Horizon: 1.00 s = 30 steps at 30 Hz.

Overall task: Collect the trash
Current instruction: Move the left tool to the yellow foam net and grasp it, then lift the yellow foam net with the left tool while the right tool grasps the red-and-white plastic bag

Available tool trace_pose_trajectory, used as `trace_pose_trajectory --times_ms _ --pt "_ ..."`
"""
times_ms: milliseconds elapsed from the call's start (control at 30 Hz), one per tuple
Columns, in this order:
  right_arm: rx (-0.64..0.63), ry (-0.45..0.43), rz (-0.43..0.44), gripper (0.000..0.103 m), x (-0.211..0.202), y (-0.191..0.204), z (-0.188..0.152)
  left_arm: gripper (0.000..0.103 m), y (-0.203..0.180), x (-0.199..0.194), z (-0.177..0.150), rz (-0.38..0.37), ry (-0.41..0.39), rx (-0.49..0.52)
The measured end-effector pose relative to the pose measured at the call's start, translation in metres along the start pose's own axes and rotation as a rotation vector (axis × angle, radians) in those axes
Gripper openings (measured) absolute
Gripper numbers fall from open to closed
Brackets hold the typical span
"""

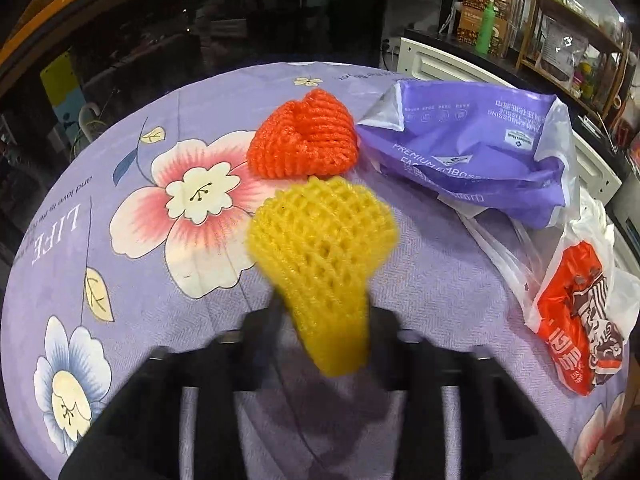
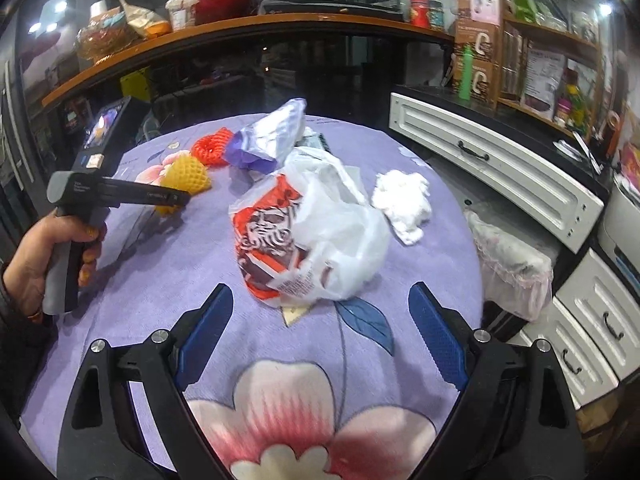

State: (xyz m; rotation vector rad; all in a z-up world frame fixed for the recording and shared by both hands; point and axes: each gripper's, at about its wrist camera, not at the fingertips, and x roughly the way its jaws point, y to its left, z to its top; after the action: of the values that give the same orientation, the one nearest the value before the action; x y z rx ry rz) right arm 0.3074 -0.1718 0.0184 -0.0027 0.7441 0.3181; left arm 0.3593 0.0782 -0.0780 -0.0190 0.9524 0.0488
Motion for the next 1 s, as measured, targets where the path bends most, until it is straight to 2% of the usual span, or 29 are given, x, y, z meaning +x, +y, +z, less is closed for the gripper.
trace_pose_trajectory --times_ms 167,300,333,367,400,467,567,667,1000 --pt "-0.072 0.040 0.013 0.089 0.021 0.018 0.012 0.021 0.005 -0.019 -0.002 -0.058 -0.060 -0.019" --pt "-0.121 0.065 -0.024 0.088 0.040 0.029 0.018 0.021 0.012 -0.043 -0.002 -0.059 -0.149 -0.035" --pt "-0.131 0.073 -0.034 0.085 0.046 0.031 0.020 0.021 0.012 -0.046 -0.002 -0.065 -0.161 -0.038" --pt "-0.137 0.082 -0.036 0.074 0.050 0.031 0.021 0.021 0.013 -0.049 -0.002 -0.077 -0.170 -0.043" --pt "-0.144 0.101 -0.038 0.066 0.056 0.032 0.022 0.021 0.013 -0.051 -0.001 -0.086 -0.172 -0.045" --pt "-0.139 0.121 -0.029 0.034 0.061 0.031 0.021 0.021 0.013 -0.053 -0.002 -0.121 -0.173 -0.055" --pt "-0.102 0.108 0.011 0.013 0.055 0.027 0.020 0.021 0.013 -0.054 0.000 -0.140 -0.174 -0.061" --pt "-0.054 0.072 0.042 0.007 0.042 0.018 0.019 0.021 0.010 -0.056 0.001 -0.132 -0.187 -0.061" --pt "-0.026 -0.017 0.090 0.006 -0.028 0.007 0.005 0.021 -0.006 -0.069 -0.003 -0.154 -0.221 -0.021"
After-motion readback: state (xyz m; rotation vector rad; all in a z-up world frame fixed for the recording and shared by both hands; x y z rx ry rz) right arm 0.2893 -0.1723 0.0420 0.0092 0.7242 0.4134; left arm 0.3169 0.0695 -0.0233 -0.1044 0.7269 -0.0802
